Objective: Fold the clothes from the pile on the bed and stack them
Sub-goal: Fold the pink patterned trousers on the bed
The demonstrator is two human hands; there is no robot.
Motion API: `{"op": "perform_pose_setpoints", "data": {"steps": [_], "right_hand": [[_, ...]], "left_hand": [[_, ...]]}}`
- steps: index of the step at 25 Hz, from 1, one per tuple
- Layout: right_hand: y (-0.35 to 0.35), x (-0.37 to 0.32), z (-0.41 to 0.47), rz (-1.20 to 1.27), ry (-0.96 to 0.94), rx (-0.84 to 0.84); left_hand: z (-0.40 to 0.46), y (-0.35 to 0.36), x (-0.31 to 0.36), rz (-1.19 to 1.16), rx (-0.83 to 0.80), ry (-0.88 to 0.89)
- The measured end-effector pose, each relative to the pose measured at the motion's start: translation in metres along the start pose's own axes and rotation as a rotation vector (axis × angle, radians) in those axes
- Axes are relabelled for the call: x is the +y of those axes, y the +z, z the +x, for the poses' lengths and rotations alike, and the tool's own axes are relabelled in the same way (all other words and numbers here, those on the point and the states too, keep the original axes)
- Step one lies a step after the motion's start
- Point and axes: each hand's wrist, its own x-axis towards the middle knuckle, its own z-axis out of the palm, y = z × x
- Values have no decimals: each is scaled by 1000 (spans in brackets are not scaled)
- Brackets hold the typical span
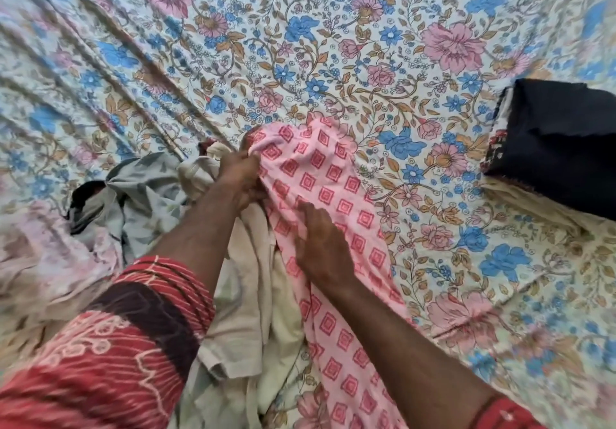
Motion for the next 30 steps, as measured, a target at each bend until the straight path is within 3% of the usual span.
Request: {"op": "perform_pose_setpoints", "data": {"steps": [3,6,12,15,18,22,30], "right_hand": [[-17,34,-32,46,68,-146],[-35,57,-67,44,-50,-314],[19,32,-114,-253,-182,-248],[36,31,-122,-218,-129,-191],[21,41,-143,-100,-39,-190],[-6,88,-179,-224,-16,-239],[-81,161,-234,-411,-166,-469]], "left_hand": [[7,-6,0,-23,75,46],[12,-8,-1,16,149,114],[12,-4,-20,163,267,204],[-22,4,-47,281,249,291],[-65,11,-94,337,230,368],[-103,14,-156,347,298,329],[-150,21,-213,296,382,273]]}}
